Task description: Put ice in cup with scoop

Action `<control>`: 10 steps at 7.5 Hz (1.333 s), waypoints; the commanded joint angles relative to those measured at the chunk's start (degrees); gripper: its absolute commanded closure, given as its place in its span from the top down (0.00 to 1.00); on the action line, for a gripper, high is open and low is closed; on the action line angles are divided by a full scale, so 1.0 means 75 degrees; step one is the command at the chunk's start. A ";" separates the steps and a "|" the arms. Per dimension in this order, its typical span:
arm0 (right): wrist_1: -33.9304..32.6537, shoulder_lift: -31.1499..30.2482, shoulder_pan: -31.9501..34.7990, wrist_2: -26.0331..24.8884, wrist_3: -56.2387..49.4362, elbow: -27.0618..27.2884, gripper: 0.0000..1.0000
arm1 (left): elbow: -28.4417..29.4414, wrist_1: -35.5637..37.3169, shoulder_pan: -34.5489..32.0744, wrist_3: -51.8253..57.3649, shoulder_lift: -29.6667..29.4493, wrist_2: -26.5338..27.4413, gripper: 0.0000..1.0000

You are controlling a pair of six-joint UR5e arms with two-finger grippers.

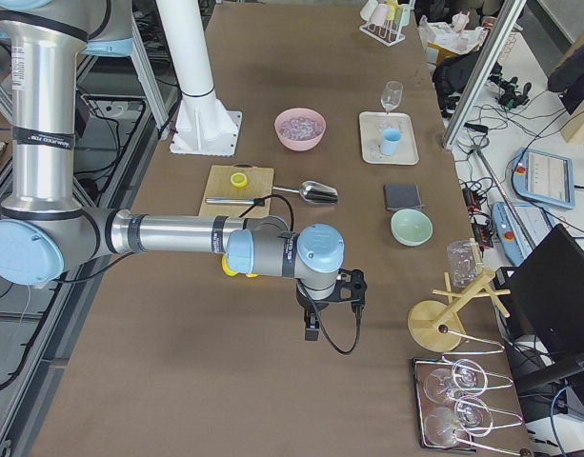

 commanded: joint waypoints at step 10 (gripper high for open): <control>0.0059 0.1437 -0.5815 -0.0385 0.7946 0.2353 0.99 | -0.0065 -0.0222 0.0207 0.0000 -0.0024 -0.0012 0.98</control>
